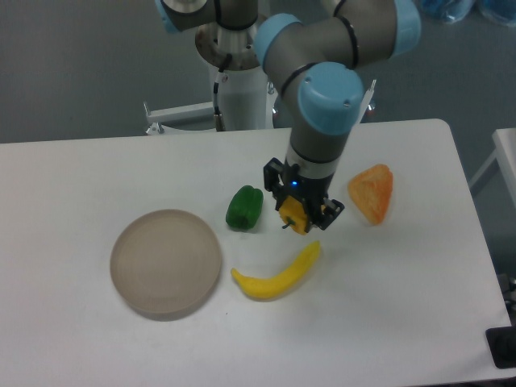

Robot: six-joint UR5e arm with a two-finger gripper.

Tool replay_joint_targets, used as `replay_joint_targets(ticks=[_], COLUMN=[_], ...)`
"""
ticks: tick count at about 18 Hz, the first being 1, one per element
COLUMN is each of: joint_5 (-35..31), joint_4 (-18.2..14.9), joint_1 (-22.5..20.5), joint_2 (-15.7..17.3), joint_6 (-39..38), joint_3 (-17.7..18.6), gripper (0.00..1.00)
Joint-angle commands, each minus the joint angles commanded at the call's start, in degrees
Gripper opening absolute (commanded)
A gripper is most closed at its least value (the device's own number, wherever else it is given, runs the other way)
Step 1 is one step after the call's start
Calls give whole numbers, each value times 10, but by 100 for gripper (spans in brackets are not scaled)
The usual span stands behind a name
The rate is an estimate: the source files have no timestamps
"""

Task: Pick up the yellow pepper from the plate
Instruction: 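Lift the yellow pepper off the plate toward the banana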

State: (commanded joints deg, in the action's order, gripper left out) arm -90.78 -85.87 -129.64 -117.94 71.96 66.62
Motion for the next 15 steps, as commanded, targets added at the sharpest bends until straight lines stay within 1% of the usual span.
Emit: replay_joint_targets(ticks=[1,3,5,9,15], joint_5=[3,7,24,29,28], joint_4=[0,0,0,6,6], joint_1=[-15,-25,-37,-40,-41], joint_2=[-5,-10,-11,-15,-19], joint_6=[21,56,84,96,100], joint_3=[-4,-6,-4,-4,-5], gripper=[16,16,18,19,19])
